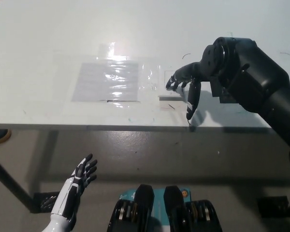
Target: A white switch is kept at the centre of the table close to the robot and the robot uses its right hand to press it to turn it on
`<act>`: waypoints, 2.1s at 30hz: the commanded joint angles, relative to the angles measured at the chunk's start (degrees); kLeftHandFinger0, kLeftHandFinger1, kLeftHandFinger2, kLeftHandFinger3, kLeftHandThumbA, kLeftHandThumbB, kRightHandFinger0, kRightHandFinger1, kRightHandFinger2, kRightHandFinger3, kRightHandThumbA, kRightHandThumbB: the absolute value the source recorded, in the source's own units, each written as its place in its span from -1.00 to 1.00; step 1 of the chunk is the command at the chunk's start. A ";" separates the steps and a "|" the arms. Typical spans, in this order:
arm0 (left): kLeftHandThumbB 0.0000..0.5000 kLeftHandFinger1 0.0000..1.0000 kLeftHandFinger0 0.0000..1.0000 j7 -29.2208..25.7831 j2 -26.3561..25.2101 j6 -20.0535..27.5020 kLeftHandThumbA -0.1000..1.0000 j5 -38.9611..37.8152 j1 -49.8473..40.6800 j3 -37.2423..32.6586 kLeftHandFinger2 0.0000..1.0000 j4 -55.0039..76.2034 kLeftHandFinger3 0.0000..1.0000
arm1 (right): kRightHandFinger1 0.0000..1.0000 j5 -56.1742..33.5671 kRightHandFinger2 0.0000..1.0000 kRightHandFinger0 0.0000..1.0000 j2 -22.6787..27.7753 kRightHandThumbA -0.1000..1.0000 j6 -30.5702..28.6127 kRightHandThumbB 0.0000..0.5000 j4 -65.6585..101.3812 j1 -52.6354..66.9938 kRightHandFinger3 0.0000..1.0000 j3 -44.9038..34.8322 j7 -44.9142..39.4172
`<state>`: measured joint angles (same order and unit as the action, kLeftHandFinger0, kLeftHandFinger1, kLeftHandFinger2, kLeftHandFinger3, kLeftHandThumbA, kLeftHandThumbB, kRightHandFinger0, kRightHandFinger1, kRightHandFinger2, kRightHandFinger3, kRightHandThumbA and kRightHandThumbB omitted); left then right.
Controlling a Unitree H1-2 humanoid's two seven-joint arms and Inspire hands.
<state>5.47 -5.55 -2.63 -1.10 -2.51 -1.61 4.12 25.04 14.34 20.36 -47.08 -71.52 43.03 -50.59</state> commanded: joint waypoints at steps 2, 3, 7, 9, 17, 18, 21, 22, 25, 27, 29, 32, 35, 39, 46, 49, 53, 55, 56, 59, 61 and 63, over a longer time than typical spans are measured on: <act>-0.94 1.00 1.00 0.37 -0.51 1.17 1.00 -0.32 0.86 0.31 1.00 1.32 1.00 | 1.00 1.54 1.00 1.00 0.05 1.00 -1.65 0.41 0.30 -3.36 1.00 -0.77 -1.50; -0.98 1.00 1.00 0.48 -0.51 1.27 1.00 -0.49 0.87 0.32 1.00 1.28 1.00 | 1.00 1.27 1.00 1.00 0.05 1.00 -1.18 0.43 0.29 -3.54 1.00 -1.30 -1.62; -0.97 1.00 1.00 0.29 -0.37 0.94 1.00 -0.48 1.04 0.43 1.00 1.23 1.00 | 1.00 2.06 1.00 1.00 0.28 1.00 -1.06 0.45 0.89 -4.65 1.00 -1.37 -2.09; -0.92 1.00 1.00 0.26 -0.42 1.07 1.00 -0.36 1.14 0.45 1.00 1.03 1.00 | 1.00 1.95 1.00 1.00 0.32 1.00 -1.32 0.45 0.64 -5.13 1.00 -1.71 -2.24; -0.73 1.00 1.00 0.36 -0.38 0.29 1.00 -0.53 0.96 0.49 1.00 1.52 1.00 | 1.00 1.97 1.00 1.00 0.93 1.00 0.12 0.41 1.92 -6.80 1.00 -3.05 -3.31; -0.71 1.00 1.00 0.36 -0.49 0.00 1.00 -0.25 0.95 0.39 1.00 1.69 1.00 | 1.00 2.42 1.00 1.00 1.06 1.00 0.55 0.42 2.40 -6.82 1.00 -2.89 -3.21; -0.79 1.00 1.00 0.24 -0.47 0.12 1.00 -0.13 1.06 0.43 1.00 1.49 1.00 | 1.00 2.35 1.00 1.00 0.90 1.00 0.23 0.41 1.63 -6.90 1.00 -2.99 -3.22; -0.80 1.00 1.00 0.24 -0.46 0.19 1.00 -0.15 1.07 0.44 1.00 1.44 1.00 | 1.00 2.40 1.00 1.00 0.89 1.00 0.17 0.41 1.59 -6.91 1.00 -2.95 -3.27; -0.73 1.00 1.00 0.30 -0.51 0.74 1.00 -0.21 1.05 0.47 1.00 1.03 1.00 | 1.00 2.30 1.00 1.00 0.46 1.00 -0.51 0.39 0.61 -6.88 1.00 -2.91 -3.48; -0.68 1.00 1.00 0.30 -0.40 0.75 1.00 -0.39 1.03 0.53 1.00 1.05 1.00 | 1.00 2.50 1.00 1.00 -0.03 1.00 -2.28 0.43 -1.35 -7.04 1.00 -2.68 -2.83; -0.69 1.00 1.00 0.24 -0.39 -0.08 1.00 -0.16 0.81 0.41 1.00 1.73 1.00 | 1.00 2.78 1.00 1.00 -0.17 1.00 -2.14 0.41 -1.09 -6.84 1.00 -2.61 -2.75; -0.74 1.00 1.00 0.28 -0.38 0.02 1.00 -0.07 0.91 0.30 1.00 1.64 1.00 | 1.00 2.59 1.00 1.00 -0.50 1.00 -1.05 0.37 -0.67 -6.06 1.00 -3.40 -2.08; -0.78 1.00 1.00 0.41 -0.41 0.37 1.00 -0.27 0.86 0.32 1.00 1.71 1.00 | 1.00 4.02 1.00 1.00 -0.62 1.00 -1.73 0.37 -0.13 -5.44 1.00 -2.55 -1.04; -0.84 1.00 1.00 0.52 -0.37 0.90 1.00 -0.41 0.82 0.27 1.00 1.47 1.00 | 1.00 4.24 1.00 1.00 -1.35 1.00 -1.33 0.36 -1.18 -4.98 1.00 -2.53 -1.43; -0.88 1.00 1.00 0.63 -0.41 0.97 1.00 -0.27 1.05 0.07 1.00 1.55 1.00 | 1.00 4.55 1.00 1.00 -2.32 1.00 -3.71 0.44 -4.24 -4.66 1.00 -2.95 0.32; -0.83 1.00 1.00 0.57 -0.44 0.98 1.00 -0.12 1.03 0.04 1.00 1.64 1.00 | 1.00 4.57 1.00 1.00 -2.83 1.00 -4.27 0.47 -5.41 -4.84 1.00 -3.00 0.61; -0.88 1.00 1.00 0.61 -0.37 1.05 1.00 -0.24 1.10 0.03 1.00 1.78 1.00 | 1.00 4.54 1.00 1.00 -3.25 1.00 -3.82 0.47 -6.17 -4.59 1.00 -3.19 0.93; -0.91 1.00 1.00 0.74 -0.48 1.01 1.00 -0.25 1.07 -0.03 1.00 1.76 1.00 | 1.00 4.50 1.00 1.00 -3.22 1.00 -4.03 0.46 -6.19 -4.18 1.00 -3.26 1.11; -0.91 1.00 1.00 0.75 -0.45 0.95 1.00 -0.22 1.09 -0.09 1.00 1.84 1.00 | 1.00 4.54 1.00 1.00 -3.20 1.00 -4.28 0.46 -6.45 -3.94 1.00 -3.27 1.34; -0.91 1.00 1.00 0.85 -0.44 0.97 1.00 -0.30 1.24 -0.18 1.00 1.84 1.00 | 1.00 3.87 1.00 1.00 -3.61 1.00 -4.47 0.48 -8.97 -3.80 1.00 -4.03 1.91; -0.94 1.00 1.00 0.71 -0.42 1.18 1.00 -0.11 1.34 -0.16 1.00 1.64 1.00 | 1.00 3.83 1.00 1.00 -3.86 1.00 -4.73 0.49 -10.17 -3.85 1.00 -4.38 2.20; -0.97 1.00 1.00 0.71 -0.50 1.05 1.00 -0.14 1.40 -0.06 1.00 1.73 1.00 | 1.00 3.24 1.00 1.00 -3.95 1.00 -5.60 0.47 -11.45 -4.51 1.00 -5.15 1.81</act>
<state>5.65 -5.54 -2.89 -1.06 -2.10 -1.65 4.14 28.37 11.22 16.68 -55.94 -73.82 39.19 -50.12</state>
